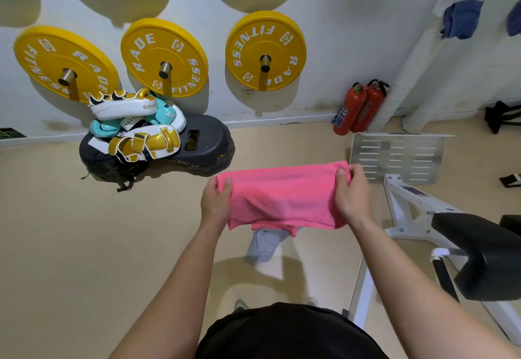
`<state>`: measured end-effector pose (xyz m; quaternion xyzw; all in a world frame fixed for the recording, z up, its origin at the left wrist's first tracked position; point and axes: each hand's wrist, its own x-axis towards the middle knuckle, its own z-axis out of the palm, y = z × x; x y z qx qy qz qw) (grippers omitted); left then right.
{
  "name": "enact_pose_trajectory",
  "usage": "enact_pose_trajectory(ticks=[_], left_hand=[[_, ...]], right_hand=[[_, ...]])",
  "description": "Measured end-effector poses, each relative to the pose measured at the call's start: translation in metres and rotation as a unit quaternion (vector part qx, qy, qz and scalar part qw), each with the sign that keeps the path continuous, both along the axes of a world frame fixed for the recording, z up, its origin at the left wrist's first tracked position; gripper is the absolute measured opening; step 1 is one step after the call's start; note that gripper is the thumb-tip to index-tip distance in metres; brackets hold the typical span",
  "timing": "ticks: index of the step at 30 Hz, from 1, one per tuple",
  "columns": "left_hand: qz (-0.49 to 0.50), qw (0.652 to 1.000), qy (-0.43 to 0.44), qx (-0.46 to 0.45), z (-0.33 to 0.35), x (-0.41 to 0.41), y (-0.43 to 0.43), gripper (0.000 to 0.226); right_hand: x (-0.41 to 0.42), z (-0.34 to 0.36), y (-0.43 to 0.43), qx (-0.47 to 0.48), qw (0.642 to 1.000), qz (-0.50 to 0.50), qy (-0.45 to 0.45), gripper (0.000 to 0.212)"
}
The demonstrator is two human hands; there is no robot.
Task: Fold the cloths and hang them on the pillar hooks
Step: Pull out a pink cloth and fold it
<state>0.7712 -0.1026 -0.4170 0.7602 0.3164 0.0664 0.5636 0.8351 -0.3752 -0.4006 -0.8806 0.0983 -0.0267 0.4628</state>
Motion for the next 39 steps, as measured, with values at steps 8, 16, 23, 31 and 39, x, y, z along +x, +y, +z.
enact_pose_trajectory(ticks=[8, 16, 23, 31, 39], left_hand=[[-0.102, 0.992, -0.046, 0.054, 0.001, 0.004, -0.063, 0.015], [-0.147, 0.987, -0.029, 0.051, 0.007, 0.008, -0.078, 0.019], [-0.132, 0.990, -0.043, 0.018, 0.026, 0.006, -0.082, 0.005], [-0.194, 0.970, -0.019, -0.149, 0.046, 0.001, -0.073, 0.044], [-0.184, 0.981, -0.032, 0.060, 0.033, 0.000, -0.052, 0.032]], right_hand=[[-0.039, -0.007, 0.052, 0.163, 0.978, 0.105, 0.073, 0.010], [-0.037, 0.007, 0.060, 0.200, 0.972, 0.093, 0.084, 0.007], [-0.039, 0.016, 0.062, 0.176, 0.977, 0.097, 0.074, 0.009], [-0.038, 0.022, 0.052, 0.185, 0.963, 0.175, 0.091, 0.029], [-0.020, 0.031, 0.032, 0.165, 0.958, 0.216, 0.096, 0.004]])
